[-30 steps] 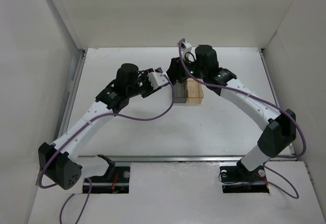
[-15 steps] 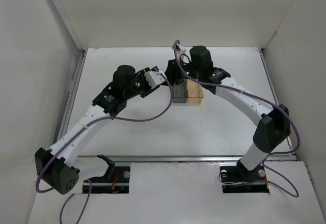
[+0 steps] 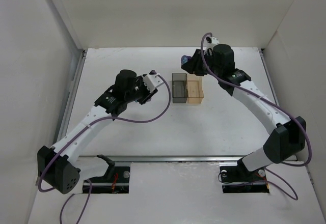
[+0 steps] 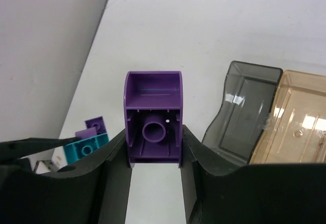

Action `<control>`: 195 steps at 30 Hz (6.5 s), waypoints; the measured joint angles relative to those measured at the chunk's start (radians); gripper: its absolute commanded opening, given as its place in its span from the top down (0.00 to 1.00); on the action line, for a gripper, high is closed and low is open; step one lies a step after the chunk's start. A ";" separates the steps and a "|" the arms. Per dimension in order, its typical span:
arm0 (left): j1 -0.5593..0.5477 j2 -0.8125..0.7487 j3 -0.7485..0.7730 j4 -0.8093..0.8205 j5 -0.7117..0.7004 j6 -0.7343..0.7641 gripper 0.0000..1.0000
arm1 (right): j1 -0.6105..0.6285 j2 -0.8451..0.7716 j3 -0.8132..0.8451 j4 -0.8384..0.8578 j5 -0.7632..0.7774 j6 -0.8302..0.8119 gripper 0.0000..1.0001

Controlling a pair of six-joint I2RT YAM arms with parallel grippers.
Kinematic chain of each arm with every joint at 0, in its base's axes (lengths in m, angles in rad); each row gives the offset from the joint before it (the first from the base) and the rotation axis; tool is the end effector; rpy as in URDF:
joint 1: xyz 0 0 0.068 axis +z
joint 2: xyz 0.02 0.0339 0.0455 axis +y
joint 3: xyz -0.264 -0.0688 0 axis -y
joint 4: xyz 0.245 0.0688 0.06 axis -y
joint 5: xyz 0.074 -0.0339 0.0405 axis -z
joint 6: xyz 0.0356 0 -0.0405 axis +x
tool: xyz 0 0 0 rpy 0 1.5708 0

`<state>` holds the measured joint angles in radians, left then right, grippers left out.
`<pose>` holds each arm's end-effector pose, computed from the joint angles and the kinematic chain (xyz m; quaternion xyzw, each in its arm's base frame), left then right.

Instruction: Sort the legos into containers by color

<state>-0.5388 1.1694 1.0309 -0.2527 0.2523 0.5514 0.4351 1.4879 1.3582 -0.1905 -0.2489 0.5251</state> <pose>0.2255 -0.1452 0.3408 0.4873 0.6687 -0.1011 0.5524 0.3154 0.1562 0.3703 -0.0364 0.8070 0.3575 0.4687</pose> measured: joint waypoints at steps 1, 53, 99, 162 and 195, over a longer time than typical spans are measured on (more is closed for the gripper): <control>0.003 0.000 -0.002 0.000 0.000 -0.009 1.00 | 0.004 0.010 0.000 0.000 0.015 0.000 1.00; 0.048 0.097 0.305 0.159 0.164 -0.720 1.00 | 0.267 -0.231 -0.140 0.068 -0.008 -0.390 0.00; 0.097 0.097 0.307 0.210 0.121 -0.903 1.00 | 0.279 -0.023 -0.146 0.338 0.039 -0.113 1.00; 0.141 0.011 0.163 0.151 0.007 -0.818 1.00 | 0.357 0.163 0.131 0.122 0.009 -0.322 0.14; 0.142 0.052 0.263 0.165 -0.111 -0.784 1.00 | 0.336 0.153 -0.089 0.174 0.088 -0.229 1.00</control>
<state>-0.3973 1.2213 1.2942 -0.0875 0.1410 -0.2325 0.7708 1.6409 1.2694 -0.0162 -0.1612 0.2958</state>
